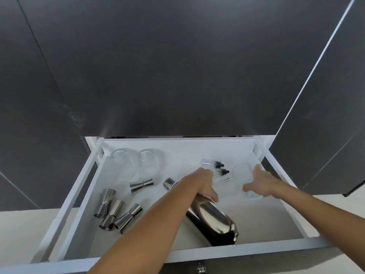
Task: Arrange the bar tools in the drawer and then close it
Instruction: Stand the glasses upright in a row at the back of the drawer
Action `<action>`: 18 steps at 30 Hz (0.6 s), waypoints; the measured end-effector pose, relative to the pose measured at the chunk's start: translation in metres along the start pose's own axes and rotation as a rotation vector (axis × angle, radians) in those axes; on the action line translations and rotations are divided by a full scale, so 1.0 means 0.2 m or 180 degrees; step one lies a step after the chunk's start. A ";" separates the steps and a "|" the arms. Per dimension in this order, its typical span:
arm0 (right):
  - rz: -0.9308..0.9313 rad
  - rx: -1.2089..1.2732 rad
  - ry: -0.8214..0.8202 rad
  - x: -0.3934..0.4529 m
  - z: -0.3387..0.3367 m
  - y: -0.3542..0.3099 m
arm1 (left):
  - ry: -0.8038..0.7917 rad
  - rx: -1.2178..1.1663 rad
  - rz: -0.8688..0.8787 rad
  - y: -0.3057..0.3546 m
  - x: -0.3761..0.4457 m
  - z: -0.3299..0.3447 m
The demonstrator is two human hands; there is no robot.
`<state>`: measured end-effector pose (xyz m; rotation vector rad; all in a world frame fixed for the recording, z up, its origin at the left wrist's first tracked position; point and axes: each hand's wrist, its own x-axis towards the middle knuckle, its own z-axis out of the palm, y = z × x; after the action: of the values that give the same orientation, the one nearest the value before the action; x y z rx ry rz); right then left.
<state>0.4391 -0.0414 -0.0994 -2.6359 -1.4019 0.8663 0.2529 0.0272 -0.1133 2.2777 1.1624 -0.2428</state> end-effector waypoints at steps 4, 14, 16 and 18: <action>-0.0109 0.0552 0.0117 0.00 -0.09 -0.04 | 0.0454 -0.0413 0.0070 -0.10 -0.07 -0.10; -0.0934 0.0876 0.0232 -0.08 -0.06 -0.35 | 0.1709 -0.0486 -0.0477 -0.46 -0.22 -0.28; -0.1122 0.0687 0.0410 -0.08 -0.03 -0.42 | 0.1760 -0.0473 -0.0525 -0.48 -0.22 -0.28; -0.1278 0.0511 0.0553 -0.06 0.00 -0.48 | 0.1758 -0.0358 -0.0548 -0.48 -0.21 -0.27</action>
<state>0.3613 0.0059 -0.0669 -2.1442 -1.6520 0.6527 0.1466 0.0742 -0.0906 2.2074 1.5992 0.4067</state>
